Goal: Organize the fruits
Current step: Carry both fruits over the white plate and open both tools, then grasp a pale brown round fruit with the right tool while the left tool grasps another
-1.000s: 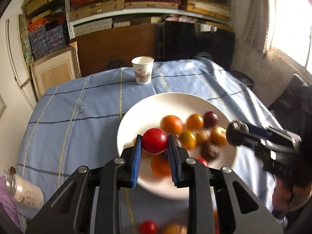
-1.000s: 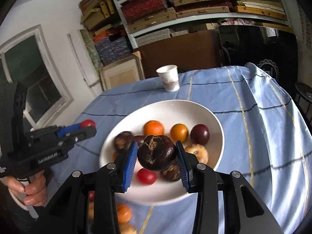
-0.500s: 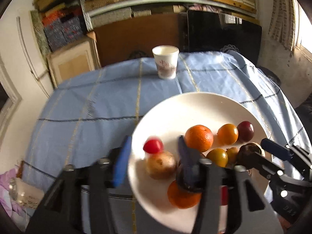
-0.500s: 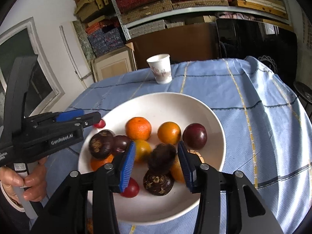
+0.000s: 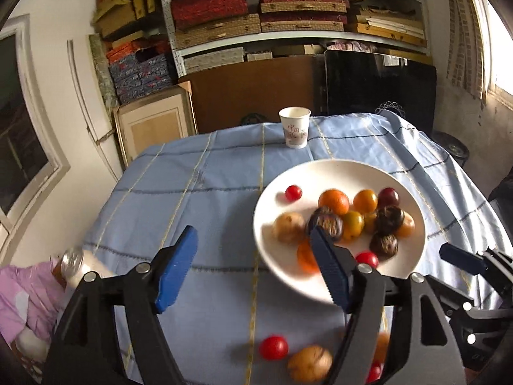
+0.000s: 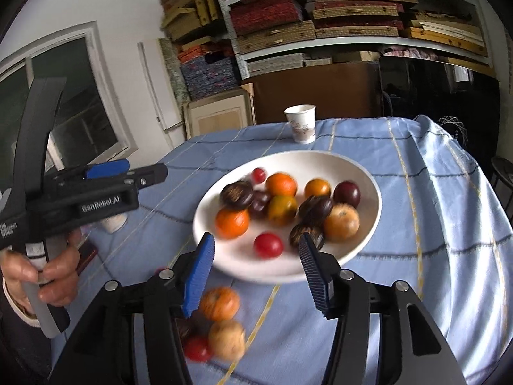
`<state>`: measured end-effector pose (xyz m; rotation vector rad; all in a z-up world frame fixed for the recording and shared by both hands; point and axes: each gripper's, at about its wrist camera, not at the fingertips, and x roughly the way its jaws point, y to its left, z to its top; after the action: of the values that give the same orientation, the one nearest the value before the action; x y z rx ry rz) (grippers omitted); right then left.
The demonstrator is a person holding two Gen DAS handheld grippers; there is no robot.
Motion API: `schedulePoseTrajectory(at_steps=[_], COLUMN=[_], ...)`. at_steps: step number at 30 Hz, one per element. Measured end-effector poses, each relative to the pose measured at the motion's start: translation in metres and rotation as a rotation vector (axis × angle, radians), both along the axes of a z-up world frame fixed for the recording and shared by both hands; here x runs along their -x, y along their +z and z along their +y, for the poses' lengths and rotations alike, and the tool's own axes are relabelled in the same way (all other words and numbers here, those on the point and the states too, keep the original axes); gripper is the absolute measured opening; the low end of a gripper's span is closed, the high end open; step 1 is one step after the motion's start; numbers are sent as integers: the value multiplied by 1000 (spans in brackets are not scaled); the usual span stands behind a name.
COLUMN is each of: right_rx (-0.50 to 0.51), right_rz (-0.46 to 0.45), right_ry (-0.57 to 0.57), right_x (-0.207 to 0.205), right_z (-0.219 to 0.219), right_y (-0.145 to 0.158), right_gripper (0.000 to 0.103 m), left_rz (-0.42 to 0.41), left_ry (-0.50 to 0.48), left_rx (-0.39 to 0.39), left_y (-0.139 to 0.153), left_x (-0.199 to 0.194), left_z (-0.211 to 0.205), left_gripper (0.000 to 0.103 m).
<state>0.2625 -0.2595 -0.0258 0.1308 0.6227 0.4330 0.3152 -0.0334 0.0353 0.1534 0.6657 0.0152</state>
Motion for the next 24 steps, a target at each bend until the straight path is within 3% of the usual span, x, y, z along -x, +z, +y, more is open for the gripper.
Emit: schedulePoseTrajectory(at_steps=[2, 4, 9, 14, 24], right_rx=[4, 17, 81, 167, 98], right_rz=[9, 27, 60, 79, 172], right_ry=[8, 13, 39, 105, 144], right_x=[8, 15, 25, 34, 29], right_z=[0, 0, 6, 23, 28], right_y=[-5, -13, -25, -37, -51], right_gripper=[59, 60, 60, 60, 49], left_rz=[8, 12, 94, 135, 144], left_ry=[-3, 17, 80, 121, 99], left_rx=[25, 58, 127, 140, 154], left_y=[-6, -17, -57, -74, -77], left_x=[11, 22, 30, 36, 45], left_z=[9, 25, 67, 89, 90], left_gripper=[89, 92, 92, 92, 92])
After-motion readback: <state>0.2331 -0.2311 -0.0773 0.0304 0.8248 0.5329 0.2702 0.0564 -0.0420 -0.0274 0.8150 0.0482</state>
